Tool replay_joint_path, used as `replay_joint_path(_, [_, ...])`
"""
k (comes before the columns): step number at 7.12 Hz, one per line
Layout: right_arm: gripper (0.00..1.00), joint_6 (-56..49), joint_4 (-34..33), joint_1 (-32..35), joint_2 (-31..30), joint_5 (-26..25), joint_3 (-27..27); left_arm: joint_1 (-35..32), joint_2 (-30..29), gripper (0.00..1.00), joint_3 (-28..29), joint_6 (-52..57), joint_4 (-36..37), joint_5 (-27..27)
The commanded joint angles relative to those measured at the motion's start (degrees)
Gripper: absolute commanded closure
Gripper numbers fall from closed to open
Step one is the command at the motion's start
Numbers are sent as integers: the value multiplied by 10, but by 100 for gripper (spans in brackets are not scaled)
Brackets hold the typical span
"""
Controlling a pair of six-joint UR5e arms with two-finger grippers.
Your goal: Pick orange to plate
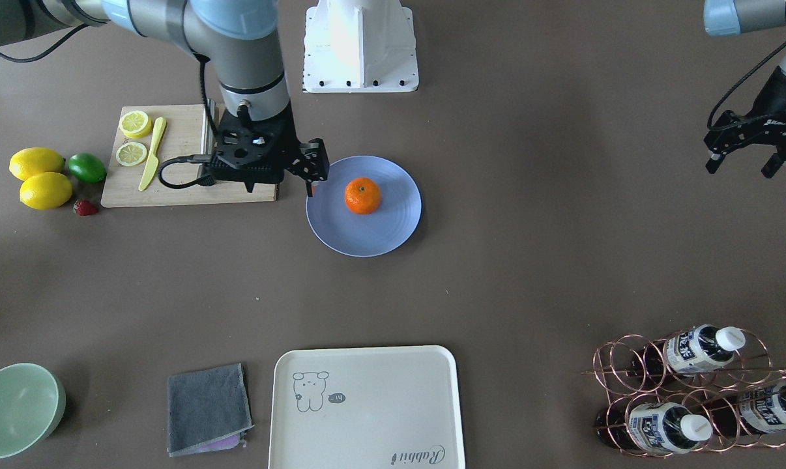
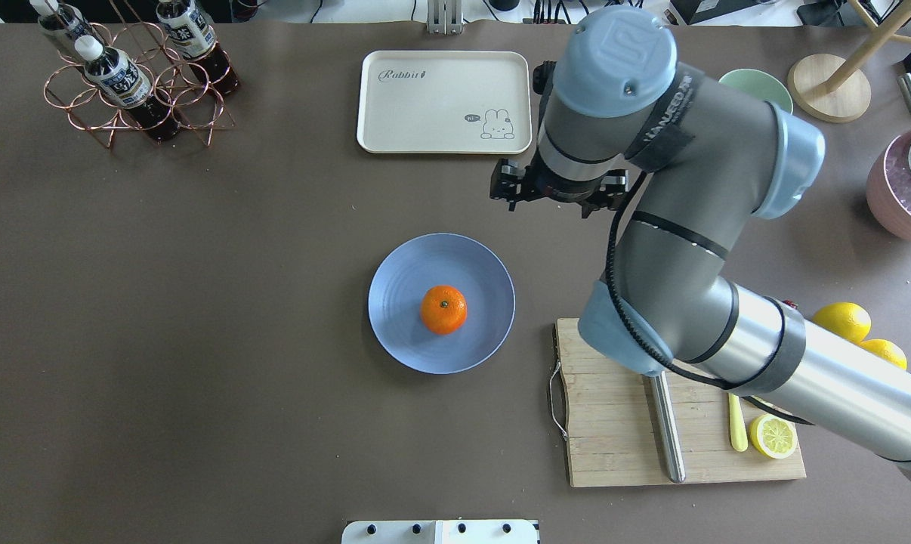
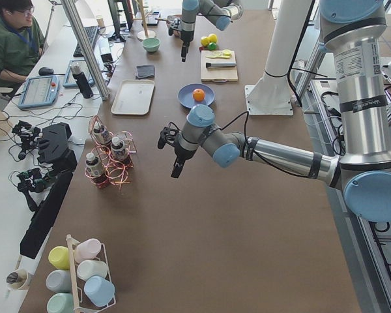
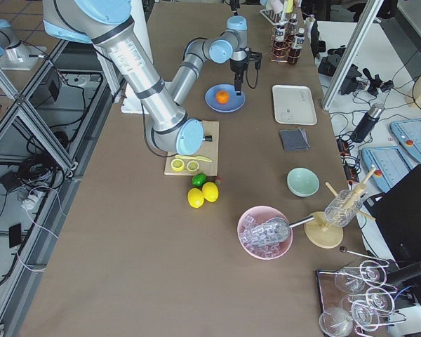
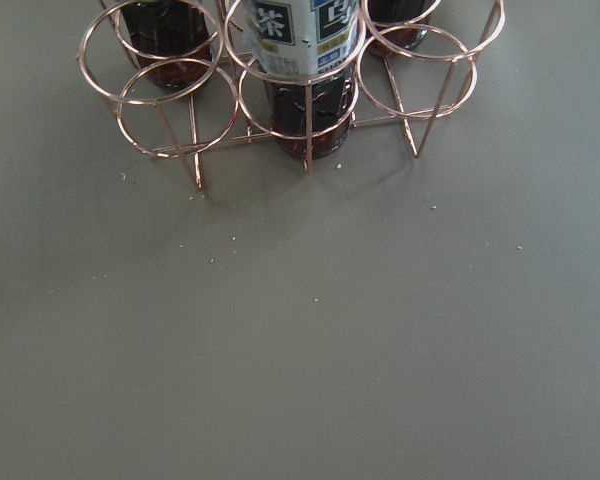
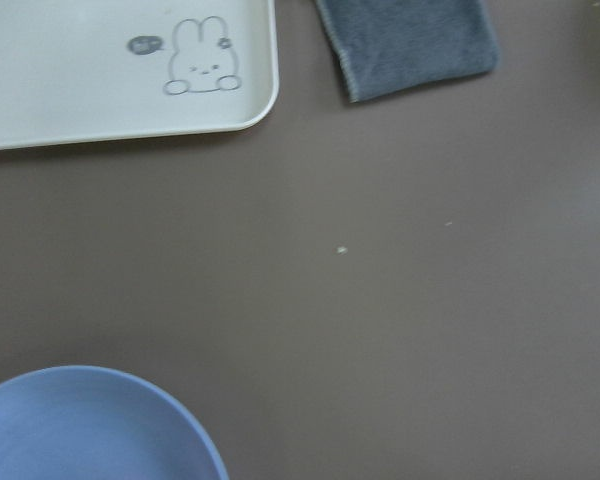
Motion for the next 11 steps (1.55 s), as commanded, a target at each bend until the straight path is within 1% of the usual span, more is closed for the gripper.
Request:
replay_joint_path(1, [0,-289,-9,173,-153,107,39,-80,29,2,20,130,13,-50])
replay_joint_path(2, [0,-423,-9,250,-200,134,29,-88,43,2,24,162,13,-51])
replay_joint_path(3, [0,-515,-12,321,-225,171,0,-92,59,2,25,195,12,-52])
replay_joint_path(4, [0,-586,-7,372,-260,201,-19,-93,62,2,38,198,10,-54])
replay_joint_path(5, [0,-643,-5,410,-285,206,-40,-95,62,2,64,199,5,-81])
replay_joint_path(6, [0,-682,-5,447,-318,224,-54,-115,63,2,84,199,-6,-94])
replay_joint_path(7, [0,-706,4,483,-351,230,-63,-142,63,2,97,199,-8,-95])
replay_joint_path(8, [0,-723,26,503,-398,236,-66,-146,64,2,98,199,-4,-95])
replay_joint_path(9, [0,-725,29,517,-417,236,-68,-151,64,2,96,200,0,-122])
replay_joint_path(10, [0,-729,30,521,-428,233,-68,-166,61,2,92,199,8,-168])
replay_joint_path(11, [0,-723,30,522,-430,233,-69,-175,55,2,76,200,54,-168])
